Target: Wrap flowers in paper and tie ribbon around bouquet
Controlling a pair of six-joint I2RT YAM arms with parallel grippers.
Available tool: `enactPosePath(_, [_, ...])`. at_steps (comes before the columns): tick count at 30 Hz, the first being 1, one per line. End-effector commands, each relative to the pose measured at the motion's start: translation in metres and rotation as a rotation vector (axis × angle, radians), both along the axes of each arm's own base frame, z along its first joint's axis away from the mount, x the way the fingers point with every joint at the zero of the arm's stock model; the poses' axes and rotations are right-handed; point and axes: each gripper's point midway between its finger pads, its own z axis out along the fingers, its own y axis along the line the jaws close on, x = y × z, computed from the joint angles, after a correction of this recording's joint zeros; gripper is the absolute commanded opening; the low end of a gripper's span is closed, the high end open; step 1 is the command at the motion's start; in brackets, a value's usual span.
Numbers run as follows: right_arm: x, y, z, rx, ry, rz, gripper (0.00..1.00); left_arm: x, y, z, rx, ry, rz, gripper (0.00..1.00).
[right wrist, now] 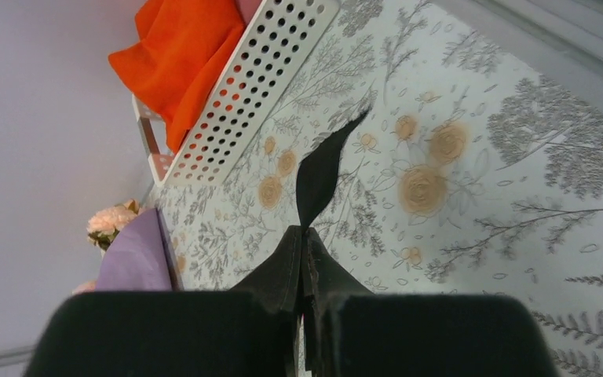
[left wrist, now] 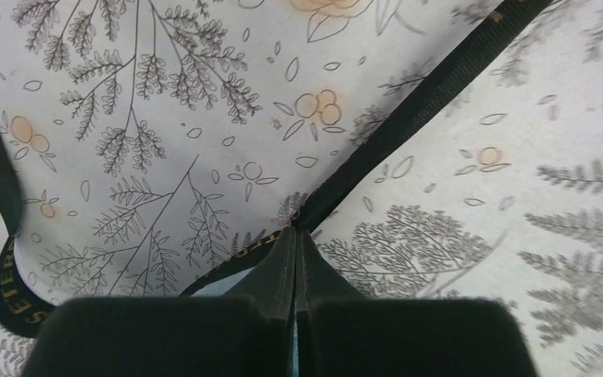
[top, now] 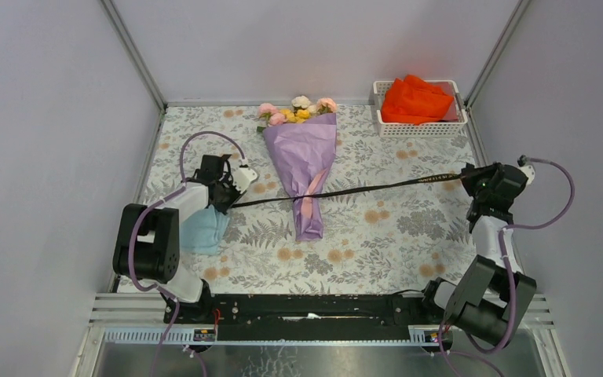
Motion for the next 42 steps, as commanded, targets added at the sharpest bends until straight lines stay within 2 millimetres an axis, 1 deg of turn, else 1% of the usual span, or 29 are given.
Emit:
enactPosePath(1, [0.033, 0.055, 0.041, -0.147, -0.009, 0.277, 0.0, -0.005, -0.032, 0.037, -0.144, 0.086, -0.022, 0.0])
enactPosePath(3, [0.041, 0.113, 0.038, -0.234, 0.04, 0.444, 0.0, -0.001, -0.069, 0.075, -0.229, 0.061, -0.103, 0.0])
enactPosePath(4, [0.042, 0.142, 0.032, -0.259, 0.062, 0.528, 0.0, -0.001, -0.088, 0.095, -0.268, 0.048, -0.151, 0.0])
enactPosePath(5, [0.041, 0.168, 0.029, -0.272, 0.078, 0.606, 0.0, -0.005, -0.107, 0.114, -0.307, 0.046, -0.201, 0.0])
enactPosePath(6, [0.037, 0.19, 0.02, -0.277, 0.117, 0.67, 0.01, -0.01, -0.125, 0.131, -0.347, 0.049, -0.243, 0.0])
enactPosePath(8, [0.019, 0.221, -0.006, -0.261, 0.214, 0.774, 0.03, -0.02, -0.152, 0.16, -0.42, 0.055, -0.313, 0.0])
enactPosePath(10, [-0.002, 0.252, -0.029, -0.256, 0.278, 0.888, 0.09, -0.034, -0.173, 0.179, -0.475, 0.071, -0.377, 0.0])
enactPosePath(11, [-0.013, 0.263, -0.04, -0.256, 0.32, 0.944, 0.13, -0.041, -0.18, 0.185, -0.492, 0.082, -0.406, 0.0])
enactPosePath(12, [-0.027, 0.268, -0.051, -0.253, 0.386, 0.992, 0.15, -0.048, -0.187, 0.189, -0.502, 0.091, -0.435, 0.0])
enactPosePath(13, [-0.035, 0.27, -0.057, -0.254, 0.427, 1.025, 0.16, -0.052, -0.189, 0.19, -0.499, 0.094, -0.457, 0.0])
enactPosePath(15, [-0.043, 0.265, -0.062, -0.28, 0.485, 1.043, 0.17, -0.049, -0.184, 0.183, -0.445, 0.074, -0.471, 0.0])
enactPosePath(16, [-0.044, 0.26, -0.06, -0.301, 0.495, 1.032, 0.19, -0.04, -0.174, 0.174, -0.382, 0.05, -0.449, 0.0])
enactPosePath(17, [-0.044, 0.256, -0.057, -0.325, 0.501, 1.021, 0.23, -0.03, -0.164, 0.167, -0.335, 0.027, -0.431, 0.0])
enactPosePath(18, [-0.042, 0.252, -0.054, -0.343, 0.505, 1.002, 0.32, -0.02, -0.15, 0.15, -0.279, 0.015, -0.404, 0.0])
enactPosePath(19, [-0.041, 0.249, -0.049, -0.361, 0.512, 0.992, 0.45, -0.006, -0.135, 0.137, -0.224, -0.013, -0.369, 0.01])
enactPosePath(20, [-0.039, 0.244, -0.045, -0.384, 0.522, 0.978, 0.69, 0.007, -0.119, 0.124, -0.185, -0.034, -0.327, 0.21])
enactPosePath(21, [-0.035, 0.239, -0.037, -0.416, 0.518, 0.957, 0.92, 0.02, -0.106, 0.114, -0.159, -0.053, -0.298, 0.32])
enactPosePath(22, [-0.03, 0.234, -0.029, -0.447, 0.506, 0.934, 0.99, 0.028, -0.093, 0.105, -0.14, -0.055, -0.288, 0.42])
enactPosePath(23, [-0.023, 0.231, -0.019, -0.48, 0.479, 0.915, 0.99, 0.033, -0.084, 0.095, -0.131, -0.04, -0.291, 0.56])
enactPosePath(24, [-0.016, 0.231, -0.007, -0.505, 0.441, 0.904, 1.0, 0.037, -0.076, 0.087, -0.128, -0.028, -0.297, 0.65])
enactPosePath(25, [-0.01, 0.234, 0.004, -0.517, 0.391, 0.912, 1.0, 0.041, -0.07, 0.078, -0.123, -0.015, -0.307, 0.71])
enactPosePath(27, [-0.001, 0.252, 0.023, -0.511, 0.279, 0.981, 1.0, 0.051, -0.06, 0.061, -0.099, -0.002, -0.317, 0.77])
enactPosePath(29, [0.002, 0.275, 0.036, -0.48, 0.186, 1.085, 1.0, 0.061, -0.054, 0.042, -0.071, 0.014, -0.312, 0.84])
enactPosePath(32, [0.0, 0.305, 0.052, -0.424, 0.072, 1.217, 1.0, 0.064, -0.053, 0.017, -0.063, 0.062, -0.332, 0.9])
enactPosePath(34, [-0.002, 0.316, 0.058, -0.393, 0.016, 1.258, 1.0, 0.064, -0.057, 0.007, -0.082, 0.084, -0.336, 0.91])
enactPosePath(36, [-0.002, 0.32, 0.059, -0.386, -0.005, 1.271, 1.0, 0.065, -0.058, -0.002, -0.093, 0.094, -0.328, 0.91])
enactPosePath(39, [-0.003, 0.32, 0.054, -0.387, 0.0, 1.28, 1.0, 0.06, -0.064, -0.01, -0.104, 0.109, -0.335, 0.85])
enactPosePath(40, [-0.004, 0.321, 0.052, -0.387, 0.002, 1.283, 1.0, 0.058, -0.066, -0.013, -0.098, 0.109, -0.34, 0.8])
enactPosePath(42, [-0.006, 0.322, 0.048, -0.381, -0.002, 1.291, 0.99, 0.05, -0.071, -0.016, -0.084, 0.111, -0.363, 0.58])
